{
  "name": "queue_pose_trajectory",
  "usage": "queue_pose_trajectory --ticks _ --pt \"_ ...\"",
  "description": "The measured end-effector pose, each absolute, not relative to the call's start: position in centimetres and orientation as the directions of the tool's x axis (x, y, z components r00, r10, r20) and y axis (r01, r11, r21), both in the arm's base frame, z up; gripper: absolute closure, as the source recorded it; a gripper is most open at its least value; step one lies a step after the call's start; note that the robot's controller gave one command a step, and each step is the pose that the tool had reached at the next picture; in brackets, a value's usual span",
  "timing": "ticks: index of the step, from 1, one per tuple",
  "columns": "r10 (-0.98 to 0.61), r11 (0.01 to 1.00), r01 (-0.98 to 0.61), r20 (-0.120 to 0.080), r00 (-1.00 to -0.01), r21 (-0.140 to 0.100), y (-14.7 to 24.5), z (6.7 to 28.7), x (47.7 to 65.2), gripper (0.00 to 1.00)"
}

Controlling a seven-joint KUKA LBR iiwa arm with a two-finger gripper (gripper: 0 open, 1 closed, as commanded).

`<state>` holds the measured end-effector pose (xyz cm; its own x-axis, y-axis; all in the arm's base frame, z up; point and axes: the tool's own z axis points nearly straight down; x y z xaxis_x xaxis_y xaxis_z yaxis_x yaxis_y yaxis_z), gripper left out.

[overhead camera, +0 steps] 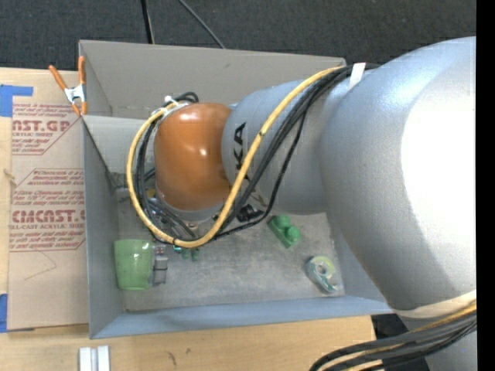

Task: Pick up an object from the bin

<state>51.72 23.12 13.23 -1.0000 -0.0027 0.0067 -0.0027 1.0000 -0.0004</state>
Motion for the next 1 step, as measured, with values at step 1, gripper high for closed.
queue_pose_trajectory --ticks 1 --pt "-0.085 0.996 -0.085 -0.004 -0.996 0.002 24.67 6.87 50.46 0.00"
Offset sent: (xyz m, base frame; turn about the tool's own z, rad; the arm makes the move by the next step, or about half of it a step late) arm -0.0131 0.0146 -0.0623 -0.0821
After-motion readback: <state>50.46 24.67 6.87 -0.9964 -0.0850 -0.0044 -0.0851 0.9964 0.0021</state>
